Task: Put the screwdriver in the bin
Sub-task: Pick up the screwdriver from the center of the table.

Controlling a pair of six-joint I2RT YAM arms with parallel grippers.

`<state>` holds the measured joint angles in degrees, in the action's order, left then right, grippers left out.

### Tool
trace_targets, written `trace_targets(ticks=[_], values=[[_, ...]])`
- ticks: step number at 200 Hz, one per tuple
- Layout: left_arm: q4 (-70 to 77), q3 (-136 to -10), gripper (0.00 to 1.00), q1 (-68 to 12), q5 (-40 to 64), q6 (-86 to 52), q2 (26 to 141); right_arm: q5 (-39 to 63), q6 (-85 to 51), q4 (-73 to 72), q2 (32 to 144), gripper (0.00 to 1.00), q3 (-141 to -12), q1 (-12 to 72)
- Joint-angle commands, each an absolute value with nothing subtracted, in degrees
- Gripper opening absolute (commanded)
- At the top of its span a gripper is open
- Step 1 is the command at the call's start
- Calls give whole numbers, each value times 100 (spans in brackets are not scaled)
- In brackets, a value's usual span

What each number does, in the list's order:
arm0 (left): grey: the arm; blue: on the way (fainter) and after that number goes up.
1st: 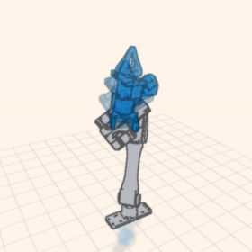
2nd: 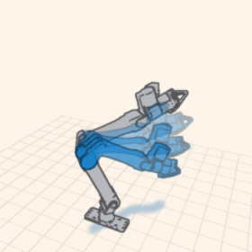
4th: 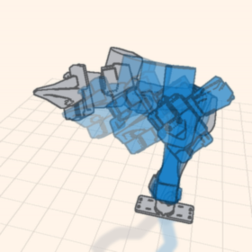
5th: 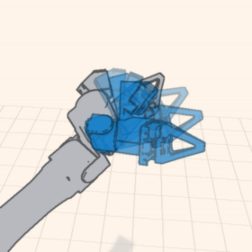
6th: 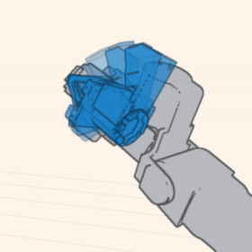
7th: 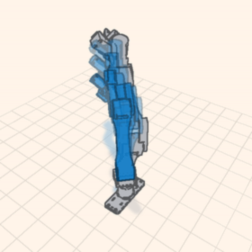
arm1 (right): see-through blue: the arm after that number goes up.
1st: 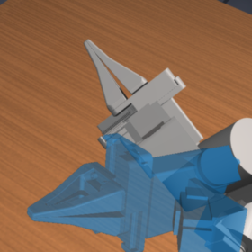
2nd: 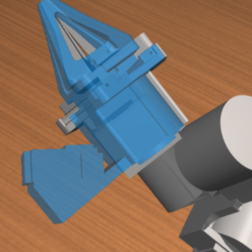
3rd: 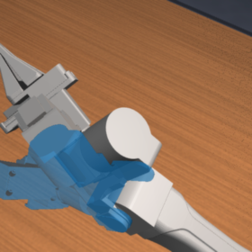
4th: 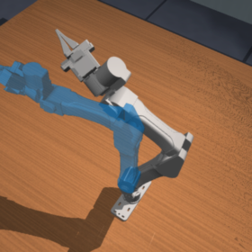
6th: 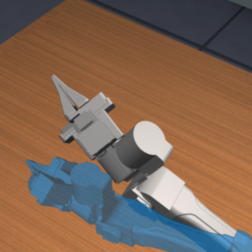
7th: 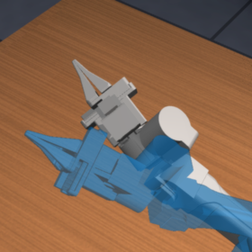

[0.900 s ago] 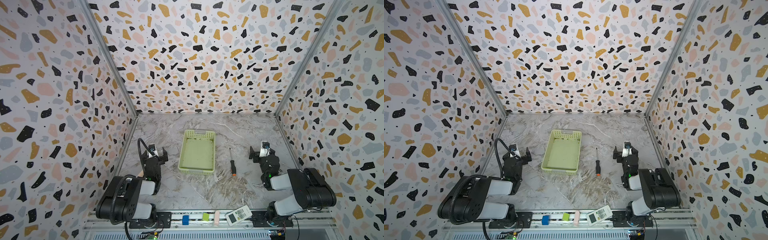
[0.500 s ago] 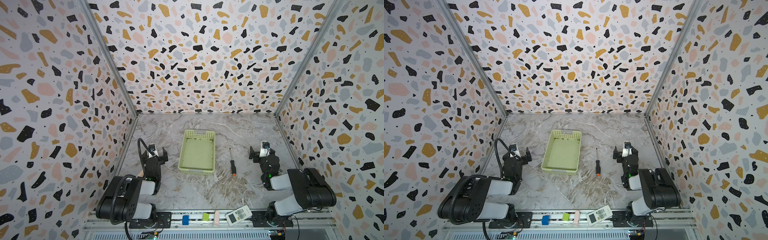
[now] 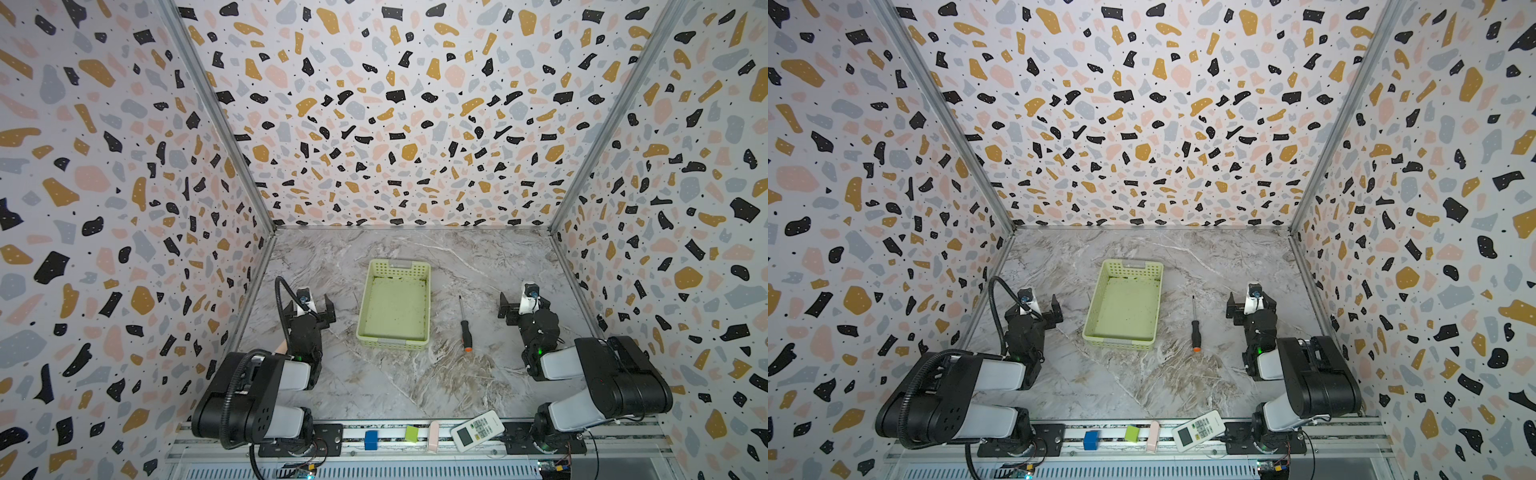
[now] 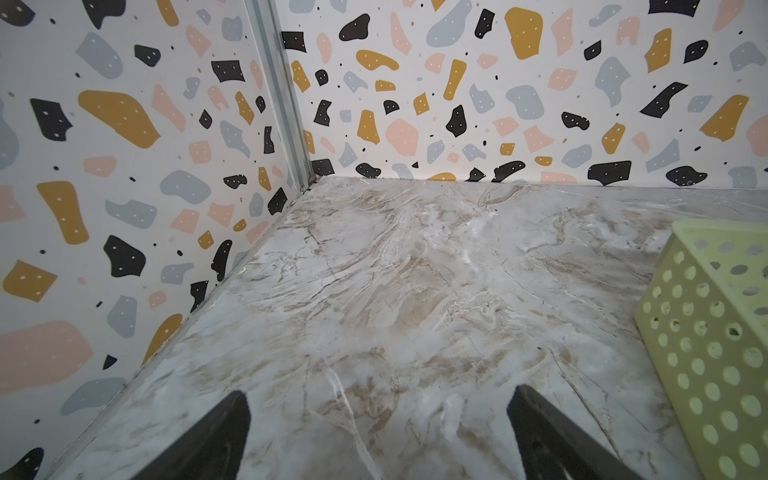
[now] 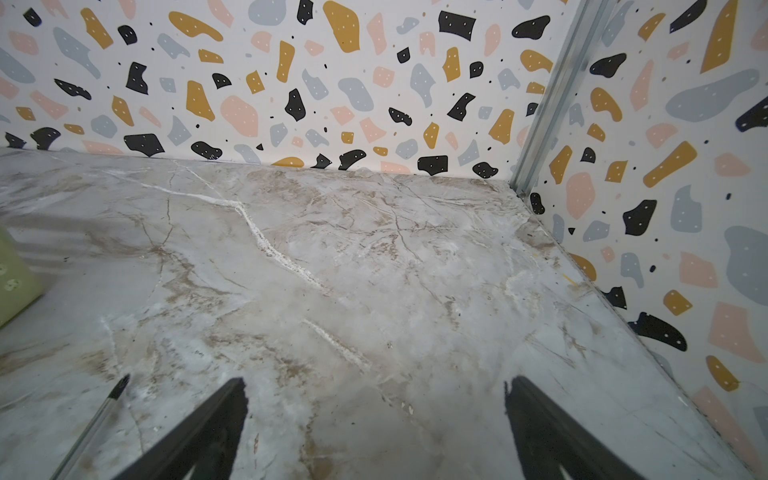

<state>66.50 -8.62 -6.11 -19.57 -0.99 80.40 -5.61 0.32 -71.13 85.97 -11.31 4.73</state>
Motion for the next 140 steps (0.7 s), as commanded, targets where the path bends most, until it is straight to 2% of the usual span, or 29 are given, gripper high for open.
trace_targets(ticks=[1,49,77,97,107,120,129,140], values=[[6819,-992,100,-580,-2036,-143,8029,-571,4,-7181,8549,99,-1183,483],[6833,-976,99,-580,-2039,-137,8016,-571,53,-7205,8517,99,-1145,505],[6864,-997,99,-580,-2073,-161,7909,-503,107,-7800,8379,99,-807,545],[4827,-1810,100,-580,-2165,-197,7127,-942,-48,-8181,8175,99,-531,545],[4324,-2122,100,-589,-2171,-134,6751,-1127,-142,-7726,7805,99,-603,545],[3996,-2433,100,-589,-2046,-91,6193,-1116,-370,-6082,7063,99,-1034,502],[3823,-2701,100,-589,-1978,-143,5888,-920,-530,-5262,6606,99,-1332,422],[3532,-3121,99,-589,-2000,-391,5674,-554,-567,-4917,6127,99,-1456,401]])
